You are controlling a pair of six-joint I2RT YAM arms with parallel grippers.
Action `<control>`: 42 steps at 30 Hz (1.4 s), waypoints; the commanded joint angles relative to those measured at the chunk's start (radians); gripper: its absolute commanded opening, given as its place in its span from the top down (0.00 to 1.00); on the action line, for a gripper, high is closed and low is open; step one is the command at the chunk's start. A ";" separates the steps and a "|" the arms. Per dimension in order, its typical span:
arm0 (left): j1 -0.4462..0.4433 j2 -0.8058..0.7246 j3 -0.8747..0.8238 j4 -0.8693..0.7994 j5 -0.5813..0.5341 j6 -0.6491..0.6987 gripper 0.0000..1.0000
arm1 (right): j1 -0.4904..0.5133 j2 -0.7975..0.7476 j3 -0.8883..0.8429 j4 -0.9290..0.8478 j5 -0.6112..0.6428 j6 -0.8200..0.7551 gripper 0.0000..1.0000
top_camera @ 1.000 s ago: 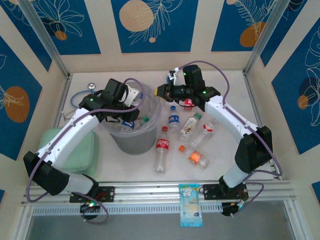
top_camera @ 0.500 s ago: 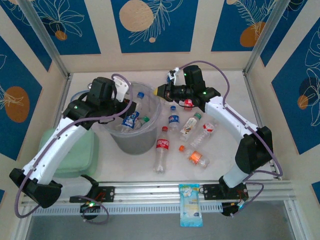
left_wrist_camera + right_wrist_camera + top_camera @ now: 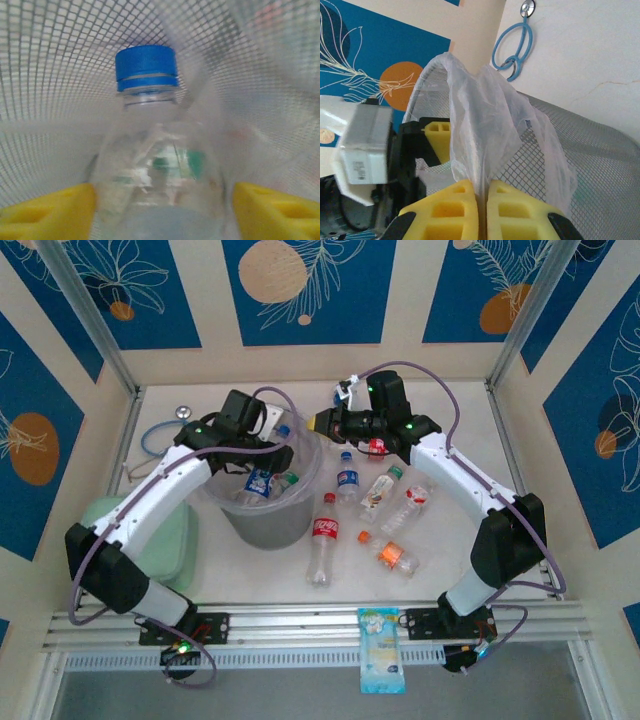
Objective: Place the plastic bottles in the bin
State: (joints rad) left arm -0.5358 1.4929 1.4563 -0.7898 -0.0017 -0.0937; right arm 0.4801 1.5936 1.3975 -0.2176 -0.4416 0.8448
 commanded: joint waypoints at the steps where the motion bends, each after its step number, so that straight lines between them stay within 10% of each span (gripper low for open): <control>1: 0.007 0.013 0.026 0.029 -0.019 0.009 0.40 | -0.006 -0.015 -0.014 -0.034 0.003 -0.024 0.93; 7: 0.008 -0.025 0.019 0.030 -0.044 0.025 0.64 | -0.011 -0.009 -0.018 -0.030 -0.002 -0.024 0.94; 25: 0.008 -0.301 -0.089 0.251 0.034 -0.065 0.91 | -0.020 -0.037 -0.049 0.017 0.001 -0.033 0.96; 33: 0.007 -0.387 -0.273 0.456 0.219 -0.310 0.92 | -0.021 -0.046 -0.055 0.017 0.006 -0.033 0.96; 42: -0.004 -0.321 -0.276 0.180 0.155 -0.144 0.87 | -0.022 -0.040 -0.057 0.028 0.007 -0.027 0.97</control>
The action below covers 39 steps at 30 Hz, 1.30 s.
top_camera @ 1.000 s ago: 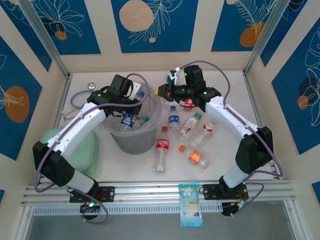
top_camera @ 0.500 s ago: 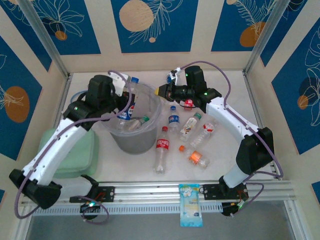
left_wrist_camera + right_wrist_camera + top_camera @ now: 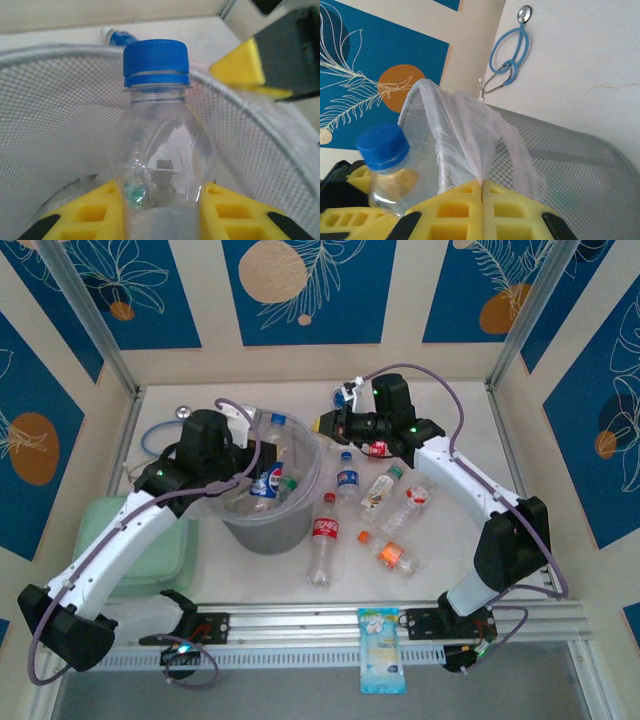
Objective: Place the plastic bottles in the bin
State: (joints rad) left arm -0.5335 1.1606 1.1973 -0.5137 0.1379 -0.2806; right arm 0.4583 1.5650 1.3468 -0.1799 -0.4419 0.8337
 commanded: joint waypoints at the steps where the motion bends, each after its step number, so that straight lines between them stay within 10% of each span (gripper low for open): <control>1: -0.009 0.018 -0.025 -0.095 0.022 0.049 0.83 | 0.001 -0.008 -0.005 -0.009 0.005 -0.015 0.97; 5: -0.011 0.027 -0.040 -0.072 0.079 0.039 0.72 | 0.005 0.000 0.004 -0.012 0.005 -0.015 0.97; 16: -0.003 0.001 -0.049 0.028 0.268 -0.073 0.81 | 0.005 0.017 0.017 -0.015 -0.002 -0.022 0.97; 25: -0.005 0.047 0.089 -0.311 -0.241 0.181 0.84 | 0.001 0.013 0.018 -0.020 -0.002 -0.036 0.97; 39: -0.005 0.197 -0.066 -0.206 -0.222 0.235 0.82 | 0.002 0.027 0.024 -0.009 -0.005 -0.038 0.97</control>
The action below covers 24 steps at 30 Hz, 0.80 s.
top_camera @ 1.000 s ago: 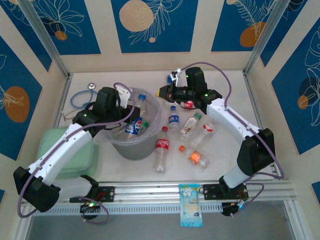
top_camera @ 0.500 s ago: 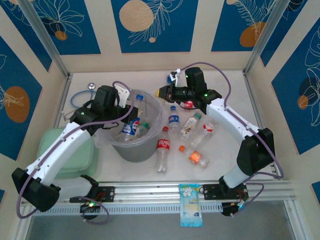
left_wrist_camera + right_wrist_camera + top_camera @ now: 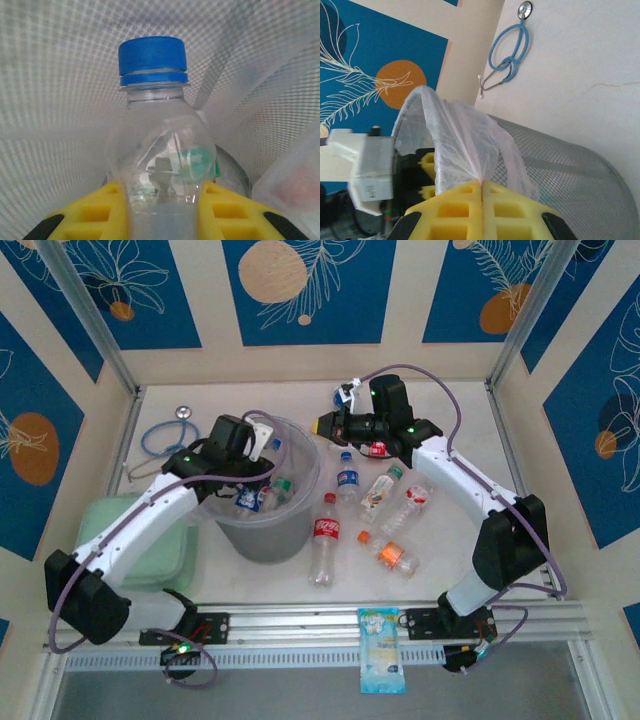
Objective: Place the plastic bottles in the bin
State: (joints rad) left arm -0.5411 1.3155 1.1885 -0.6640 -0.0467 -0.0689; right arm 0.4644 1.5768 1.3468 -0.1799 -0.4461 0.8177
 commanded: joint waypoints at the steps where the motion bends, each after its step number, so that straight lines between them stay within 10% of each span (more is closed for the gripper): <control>1: 0.003 0.051 -0.069 -0.047 -0.036 0.022 0.81 | -0.005 0.017 0.024 -0.010 -0.001 -0.023 0.97; 8: 0.003 0.071 -0.109 0.024 0.066 -0.020 0.44 | -0.006 0.013 0.024 -0.010 -0.003 -0.025 0.95; 14: -0.003 0.048 -0.075 0.008 0.087 -0.040 0.23 | -0.016 -0.039 -0.008 0.007 0.018 -0.022 0.72; 24: -0.005 -0.014 0.068 -0.111 -0.023 -0.004 0.14 | -0.069 -0.161 -0.093 -0.024 0.089 -0.071 0.41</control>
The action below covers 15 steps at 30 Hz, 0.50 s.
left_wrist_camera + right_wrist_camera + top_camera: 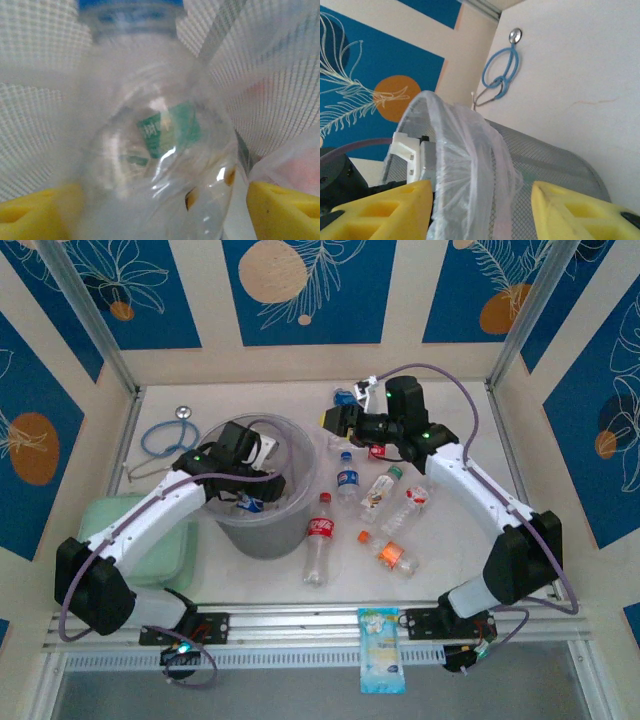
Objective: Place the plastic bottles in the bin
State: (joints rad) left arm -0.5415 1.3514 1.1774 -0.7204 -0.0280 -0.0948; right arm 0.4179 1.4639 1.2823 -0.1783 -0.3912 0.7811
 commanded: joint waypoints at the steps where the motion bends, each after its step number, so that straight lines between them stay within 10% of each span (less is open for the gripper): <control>1: -0.005 -0.057 0.099 -0.063 -0.046 0.025 0.14 | -0.033 -0.060 -0.038 -0.031 0.039 -0.040 0.40; 5: -0.005 -0.074 0.166 -0.084 -0.066 0.029 0.13 | -0.076 -0.104 -0.079 -0.062 0.069 -0.055 0.36; 15: -0.004 -0.005 0.063 -0.030 -0.092 -0.001 0.63 | -0.103 -0.153 -0.110 -0.065 0.069 -0.059 0.36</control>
State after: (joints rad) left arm -0.5415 1.3266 1.2755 -0.7452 -0.0841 -0.0780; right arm 0.3164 1.3479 1.1816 -0.2291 -0.3206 0.7464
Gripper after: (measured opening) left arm 0.386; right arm 0.645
